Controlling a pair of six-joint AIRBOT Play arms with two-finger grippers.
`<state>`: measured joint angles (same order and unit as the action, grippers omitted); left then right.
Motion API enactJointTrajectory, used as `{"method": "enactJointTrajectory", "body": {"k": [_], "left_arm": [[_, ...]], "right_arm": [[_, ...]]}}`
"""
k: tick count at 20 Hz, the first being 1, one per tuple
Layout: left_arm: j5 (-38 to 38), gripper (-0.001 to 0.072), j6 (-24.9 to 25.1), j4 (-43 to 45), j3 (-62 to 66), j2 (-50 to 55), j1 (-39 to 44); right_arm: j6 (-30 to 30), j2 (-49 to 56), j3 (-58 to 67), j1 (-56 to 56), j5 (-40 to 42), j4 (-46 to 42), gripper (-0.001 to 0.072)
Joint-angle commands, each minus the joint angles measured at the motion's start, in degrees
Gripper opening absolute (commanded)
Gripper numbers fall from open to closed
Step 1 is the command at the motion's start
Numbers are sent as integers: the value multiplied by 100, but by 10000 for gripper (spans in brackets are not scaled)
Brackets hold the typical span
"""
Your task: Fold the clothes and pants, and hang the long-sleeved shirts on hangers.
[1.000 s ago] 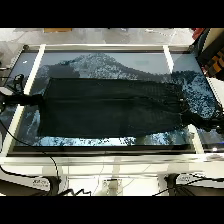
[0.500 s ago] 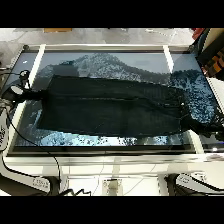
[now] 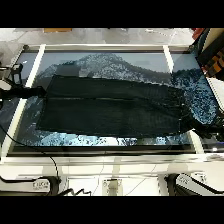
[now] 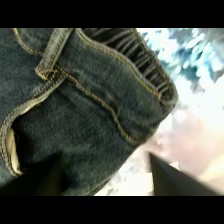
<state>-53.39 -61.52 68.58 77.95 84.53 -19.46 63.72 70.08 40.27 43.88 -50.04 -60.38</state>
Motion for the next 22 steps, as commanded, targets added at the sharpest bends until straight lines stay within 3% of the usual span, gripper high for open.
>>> {"method": "enactJointTrajectory", "body": {"k": [1, 4, 6, 14, 19, 21, 22], "left_arm": [[-870, 573, -15, 37, -11, -645, -129], [-1512, 565, -588, 39, -214, -1040, -472], [-1685, 536, -671, 37, -708, -1390, -737], [-841, 540, -1027, -704, -3010, -2232, -1419], [-444, 541, -1027, -1266, -3510, -2208, -1421], [-446, 541, -1029, -1270, -3595, -2094, -1419], [-448, 541, -1029, -1272, -3648, -2020, -1421]], "right_arm": [[170, -9, -24, 4, -387, -160, 387], [168, -22, -177, 4, -573, -98, 400], [181, -129, -444, 4, -319, -17, 400], [184, -538, -1401, 0, 1956, 1805, 400], [179, -535, -1349, 0, 2074, 2597, 388], [179, -461, -1349, 0, 1985, 2594, 312], [177, -389, -1349, 0, 1939, 2592, 312]]}}
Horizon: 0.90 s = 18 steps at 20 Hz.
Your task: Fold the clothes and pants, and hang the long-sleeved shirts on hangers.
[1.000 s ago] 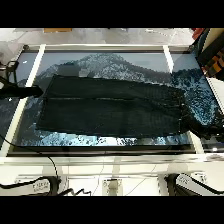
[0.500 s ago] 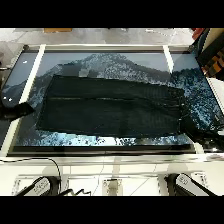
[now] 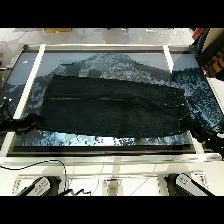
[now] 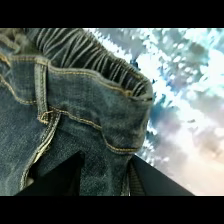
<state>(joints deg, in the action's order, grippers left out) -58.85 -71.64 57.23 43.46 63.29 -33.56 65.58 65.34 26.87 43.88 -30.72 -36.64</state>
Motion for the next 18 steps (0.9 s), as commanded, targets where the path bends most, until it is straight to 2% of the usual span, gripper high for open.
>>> {"method": "enactJointTrajectory", "body": {"k": [1, 5, 7, 9, 11, 12, 15, 16, 18], "left_arm": [[101, 541, -17, -136, -251, 181, -11], [107, 541, 4, -136, -459, 426, -9], [144, 541, 4, -136, -540, 564, -9], [262, 541, 4, -186, -579, 734, -9], [520, 541, 4, -409, -579, 894, -7], [741, 541, 4, -560, -579, 977, 11], [1360, 523, 4, -719, -577, 1244, 267], [1552, 424, 4, -717, -577, 1309, 385], [1937, 121, 4, -719, -570, 1342, 588]], "right_arm": [[-9, 155, -9, 0, -15, 216, 313], [-240, 262, -7, 0, -92, 208, 315], [-774, 264, 4, 0, -122, 216, 139], [-1198, 262, 9, 0, -195, 212, 139], [-1259, 264, 9, 0, -232, 212, 133], [-1259, 264, 9, 0, -240, 210, 54], [-1259, 262, 11, 0, -273, 208, 34], [-1259, 258, 9, 0, -299, 199, 34], [-1259, 190, 11, 0, -389, 153, 33]]}}
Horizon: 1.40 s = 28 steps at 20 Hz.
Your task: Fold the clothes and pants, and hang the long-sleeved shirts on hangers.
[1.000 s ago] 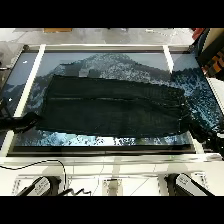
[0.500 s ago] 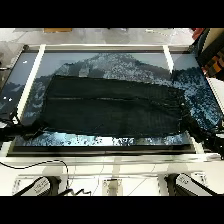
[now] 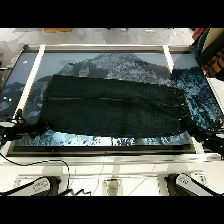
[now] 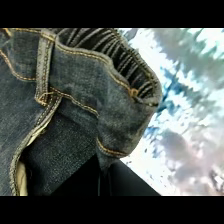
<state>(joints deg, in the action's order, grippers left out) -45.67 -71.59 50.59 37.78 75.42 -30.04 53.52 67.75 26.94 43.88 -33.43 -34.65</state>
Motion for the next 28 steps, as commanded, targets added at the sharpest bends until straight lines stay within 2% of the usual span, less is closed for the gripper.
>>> {"method": "enactJointTrajectory", "body": {"k": [1, 4, 7, 12, 15, 19, 22, 24, 26, 28], "left_arm": [[669, 40, 2, -57, 24, 107, 278], [402, 40, 81, 164, 177, -92, 278], [291, 39, 127, 638, 179, -723, 280], [514, 39, 127, 684, 179, -1910, 280], [710, 38, 125, 684, 179, -2199, 280], [922, 37, 2, 684, 184, -2037, 282], [1209, 36, -50, 638, 350, -1665, 286], [1204, 36, -264, 643, 741, -1259, 313], [1202, 36, -280, 643, 1276, -798, 461], [1202, 36, -280, 643, 1862, -304, 737]], "right_arm": [[-50, -133, 4, 2, -160, -98, 34], [61, -625, 4, 2, -358, -719, 33], [1027, -1296, 2, 2, -592, -1637, 33], [1410, -2367, 4, 0, -925, -1947, 32], [2059, -2924, 4, 0, -1215, -2846, 32], [2409, -3379, 2, 0, -1921, -3453, 32], [2739, -3654, 4, 0, -1919, -3460, 32], [2959, -3689, 70, 0, -1978, -3467, 30], [2966, -3700, 271, 0, -2361, -3689, 30], [3274, -3738, 422, 0, -2428, -3947, 30]]}}
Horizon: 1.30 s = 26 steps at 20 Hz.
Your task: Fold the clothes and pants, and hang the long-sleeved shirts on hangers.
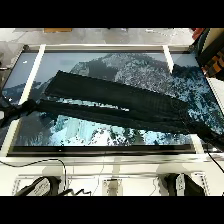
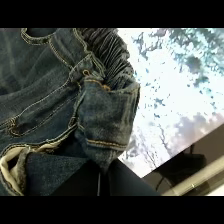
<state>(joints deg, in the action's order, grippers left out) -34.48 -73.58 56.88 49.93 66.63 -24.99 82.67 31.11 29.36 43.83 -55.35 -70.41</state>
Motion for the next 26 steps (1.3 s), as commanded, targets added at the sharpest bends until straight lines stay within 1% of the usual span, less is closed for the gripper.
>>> {"method": "enactJointTrajectory", "body": {"k": [1, 3, 4, 7, 8, 9, 11, 13, 15, 17, 20, 23, 26], "left_arm": [[83, 36, -81, 15, 942, 822, 398], [83, 36, -85, 87, 1606, 1394, 743], [70, 35, -212, 236, 1934, 1663, 872], [-96, 35, -1185, 1010, 2962, 2424, 1108], [-262, 35, -1486, 1257, 3353, 2662, 1152], [-461, 35, -1683, 1399, 3742, 2887, 1187], [-737, 35, -1757, 1572, 4387, 3265, 1285], [-734, 35, -1902, 1683, 4802, 3539, 1379], [-737, 35, -2186, 1825, 5145, 3801, 1438], [-702, 35, -2315, 1834, 5410, 4054, 1460], [-544, 35, -2332, 1810, 5648, 4374, 1495], [116, 36, -2334, 1672, 5661, 4553, 1639], [782, 36, -2332, 1600, 5672, 4710, 1827]], "right_arm": [[398, -72, 245, 4, -299, -352, 30], [546, -63, 273, 4, -289, -328, 30], [621, -44, 273, 4, -125, -328, 30], [1069, 219, 273, 4, 675, -133, 30], [1088, 372, 273, -7, 905, 125, 30], [1088, 570, 273, -92, 1156, 293, 30], [1235, 1029, 273, -520, 1631, 411, 30], [1508, 1602, 345, -1158, 2308, 466, 30], [1810, 2277, 623, -1703, 3093, 459, 30], [2092, 3032, 1147, -1908, 3482, 457, 30], [2352, 4159, 2009, -1923, 3456, 468, 30], [2498, 4959, 2632, -1926, 3377, 634, 31], [2498, 5405, 2983, -1926, 3403, 837, 31]]}}
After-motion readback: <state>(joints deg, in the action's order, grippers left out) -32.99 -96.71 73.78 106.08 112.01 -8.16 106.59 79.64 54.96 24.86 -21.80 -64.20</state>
